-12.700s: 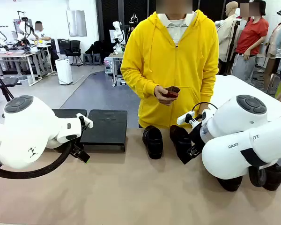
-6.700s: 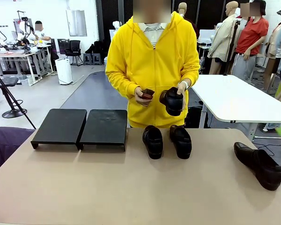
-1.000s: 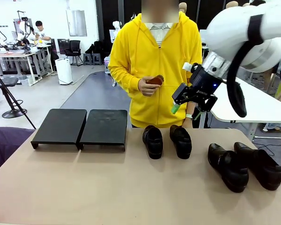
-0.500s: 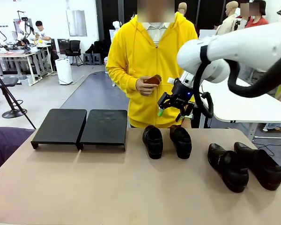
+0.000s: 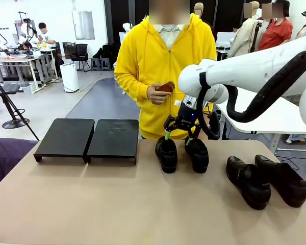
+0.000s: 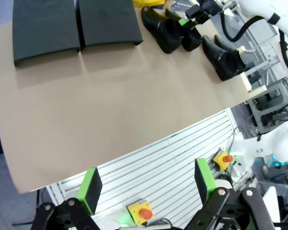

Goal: Organize the shoes by placing them on the stand.
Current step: Pick up one Shoe and place it in the middle of the table.

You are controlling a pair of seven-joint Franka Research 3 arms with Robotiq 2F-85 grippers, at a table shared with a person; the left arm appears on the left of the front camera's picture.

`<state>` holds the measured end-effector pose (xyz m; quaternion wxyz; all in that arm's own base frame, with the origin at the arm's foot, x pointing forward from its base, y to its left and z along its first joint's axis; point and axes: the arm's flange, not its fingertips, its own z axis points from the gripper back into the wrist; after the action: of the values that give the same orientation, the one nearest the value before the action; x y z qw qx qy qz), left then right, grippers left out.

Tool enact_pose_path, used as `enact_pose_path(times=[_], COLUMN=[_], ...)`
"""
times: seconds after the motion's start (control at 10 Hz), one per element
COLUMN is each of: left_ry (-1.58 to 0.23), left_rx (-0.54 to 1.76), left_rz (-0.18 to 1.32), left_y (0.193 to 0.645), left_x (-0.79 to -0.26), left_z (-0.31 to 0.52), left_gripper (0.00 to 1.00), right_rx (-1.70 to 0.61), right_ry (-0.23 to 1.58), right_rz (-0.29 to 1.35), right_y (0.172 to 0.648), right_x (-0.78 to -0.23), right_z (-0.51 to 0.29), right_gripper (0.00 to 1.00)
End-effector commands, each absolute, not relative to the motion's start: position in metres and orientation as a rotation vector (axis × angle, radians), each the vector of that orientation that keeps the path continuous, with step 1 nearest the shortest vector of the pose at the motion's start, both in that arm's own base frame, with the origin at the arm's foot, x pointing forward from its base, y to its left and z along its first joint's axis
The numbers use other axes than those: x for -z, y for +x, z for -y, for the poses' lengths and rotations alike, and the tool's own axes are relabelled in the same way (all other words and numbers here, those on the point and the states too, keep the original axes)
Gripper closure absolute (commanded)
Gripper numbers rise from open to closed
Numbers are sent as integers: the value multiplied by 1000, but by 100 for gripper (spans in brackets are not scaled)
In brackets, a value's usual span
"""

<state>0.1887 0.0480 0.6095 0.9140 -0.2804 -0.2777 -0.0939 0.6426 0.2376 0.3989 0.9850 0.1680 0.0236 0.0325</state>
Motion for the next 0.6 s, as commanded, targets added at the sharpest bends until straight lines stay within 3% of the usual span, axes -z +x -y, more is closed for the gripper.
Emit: enact_pose_path(times=[0.0, 0.5], left_ry=[-596, -596], left_rx=[207, 207], left_rz=[576, 576], left_y=[189, 189], left_x=[-611, -611], left_z=[-49, -49], left_gripper=[0, 0], right_rx=[-40, 4], right_ry=[297, 293], right_rz=[-69, -94], right_y=[657, 660], right_x=[-388, -359], right_z=[-244, -245], right_gripper=[0, 0])
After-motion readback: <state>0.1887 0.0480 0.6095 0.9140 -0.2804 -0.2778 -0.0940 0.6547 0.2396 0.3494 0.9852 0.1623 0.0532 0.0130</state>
